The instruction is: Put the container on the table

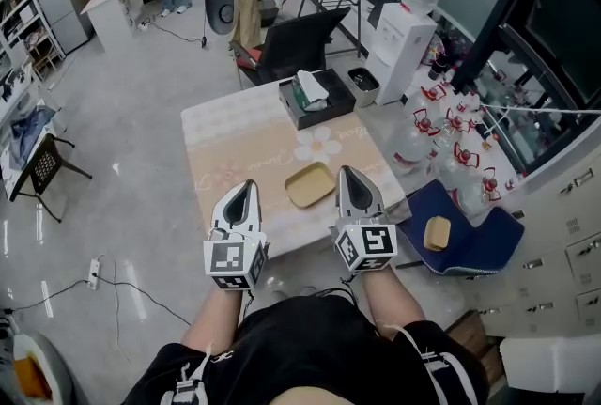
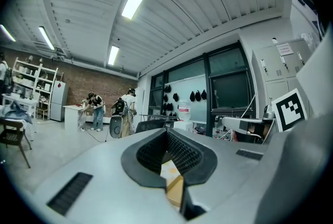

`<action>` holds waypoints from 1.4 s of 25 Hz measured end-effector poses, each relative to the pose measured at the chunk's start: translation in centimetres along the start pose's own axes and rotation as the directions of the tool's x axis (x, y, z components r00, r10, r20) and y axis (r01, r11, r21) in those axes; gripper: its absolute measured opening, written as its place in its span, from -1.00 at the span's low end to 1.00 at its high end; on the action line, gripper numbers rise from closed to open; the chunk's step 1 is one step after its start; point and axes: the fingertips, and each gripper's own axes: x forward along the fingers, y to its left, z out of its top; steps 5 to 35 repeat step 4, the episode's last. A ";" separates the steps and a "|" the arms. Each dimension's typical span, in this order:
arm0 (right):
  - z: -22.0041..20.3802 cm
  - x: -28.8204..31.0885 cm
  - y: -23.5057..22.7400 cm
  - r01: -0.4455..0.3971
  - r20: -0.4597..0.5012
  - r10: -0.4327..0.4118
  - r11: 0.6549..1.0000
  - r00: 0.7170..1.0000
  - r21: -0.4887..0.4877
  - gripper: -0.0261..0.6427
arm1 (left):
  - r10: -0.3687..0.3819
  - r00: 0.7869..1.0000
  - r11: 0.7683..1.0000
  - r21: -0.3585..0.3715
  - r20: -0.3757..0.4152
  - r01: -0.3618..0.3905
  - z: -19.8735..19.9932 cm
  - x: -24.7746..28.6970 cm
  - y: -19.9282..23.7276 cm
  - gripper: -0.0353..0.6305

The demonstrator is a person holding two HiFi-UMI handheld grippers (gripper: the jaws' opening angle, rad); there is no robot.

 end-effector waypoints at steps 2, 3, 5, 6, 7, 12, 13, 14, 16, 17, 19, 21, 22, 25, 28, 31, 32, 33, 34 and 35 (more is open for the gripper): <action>-0.2 0.1 0.0 0.002 -0.004 -0.002 1.000 1.000 0.001 -0.88 | -0.001 1.000 1.000 -0.001 0.002 0.001 0.1 0.0 0.1 -0.85; -0.2 0.2 0.0 0.003 -0.005 -0.003 1.000 1.000 0.001 -0.88 | -0.001 1.000 1.000 -0.002 0.003 0.001 0.1 0.0 0.1 -0.85; -0.3 0.2 0.0 0.004 -0.006 -0.004 1.000 1.000 0.000 -0.88 | -0.001 1.000 1.000 -0.003 0.002 0.001 0.0 0.0 0.2 -0.85; -0.3 0.2 0.0 0.004 -0.006 -0.004 1.000 1.000 0.000 -0.88 | -0.001 1.000 1.000 -0.003 0.002 0.001 0.0 0.0 0.2 -0.85; -0.3 0.2 0.0 0.004 -0.006 -0.004 1.000 1.000 0.000 -0.88 | -0.001 1.000 1.000 -0.003 0.002 0.001 0.0 0.0 0.2 -0.85; -0.3 0.2 0.0 0.004 -0.006 -0.004 1.000 1.000 0.000 -0.88 | -0.001 1.000 1.000 -0.003 0.002 0.001 0.0 0.0 0.2 -0.85; -0.3 0.2 0.0 0.004 -0.006 -0.004 1.000 1.000 0.000 -0.88 | -0.001 1.000 1.000 -0.003 0.002 0.001 0.0 0.0 0.2 -0.85; -0.3 0.2 0.0 0.004 -0.006 -0.004 1.000 1.000 0.000 -0.88 | -0.001 1.000 1.000 -0.003 0.002 0.001 0.0 0.0 0.2 -0.85; -0.3 0.2 0.0 0.004 -0.006 -0.004 1.000 1.000 0.000 -0.88 | -0.001 1.000 1.000 -0.003 0.002 0.001 0.0 0.0 0.2 -0.85; -0.3 0.2 0.0 0.004 -0.006 -0.004 1.000 1.000 0.000 -0.88 | -0.001 1.000 1.000 -0.003 0.002 0.001 0.0 0.0 0.2 -0.85; -0.3 0.2 0.0 0.004 -0.006 -0.004 1.000 1.000 0.000 -0.88 | -0.001 1.000 1.000 -0.003 0.002 0.001 0.0 0.0 0.2 -0.85; -0.3 0.2 0.0 0.004 -0.006 -0.004 1.000 1.000 0.000 -0.88 | -0.001 1.000 1.000 -0.003 0.002 0.001 0.0 0.0 0.2 -0.85; -0.3 0.2 0.0 0.004 -0.006 -0.004 1.000 1.000 0.000 -0.88 | -0.001 1.000 1.000 -0.003 0.002 0.001 0.0 0.0 0.2 -0.85; -0.3 0.2 0.0 0.004 -0.006 -0.004 1.000 1.000 0.000 -0.88 | -0.001 1.000 1.000 -0.003 0.002 0.001 0.0 0.0 0.2 -0.85; -0.3 0.2 0.0 0.004 -0.006 -0.004 1.000 1.000 0.000 -0.88 | -0.001 1.000 1.000 -0.003 0.002 0.001 0.0 0.0 0.2 -0.85; -0.3 0.2 0.0 0.004 -0.006 -0.004 1.000 1.000 0.000 -0.88 | -0.001 1.000 1.000 -0.003 0.002 0.001 0.0 0.0 0.2 -0.85; -0.3 0.2 0.0 0.004 -0.006 -0.004 1.000 1.000 0.000 -0.88 | -0.001 1.000 1.000 -0.003 0.002 0.001 0.0 0.0 0.2 -0.85; -0.3 0.2 0.0 0.004 -0.006 -0.004 1.000 1.000 0.000 -0.88 | -0.001 1.000 1.000 -0.003 0.002 0.001 0.0 0.0 0.2 -0.85; -0.3 0.2 0.0 0.004 -0.006 -0.004 1.000 1.000 0.000 -0.88 | -0.001 1.000 1.000 -0.003 0.002 0.001 0.0 0.0 0.2 -0.85; -0.3 0.2 0.0 0.004 -0.006 -0.004 1.000 1.000 0.000 -0.88 | -0.001 1.000 1.000 -0.003 0.002 0.001 0.0 0.0 0.2 -0.85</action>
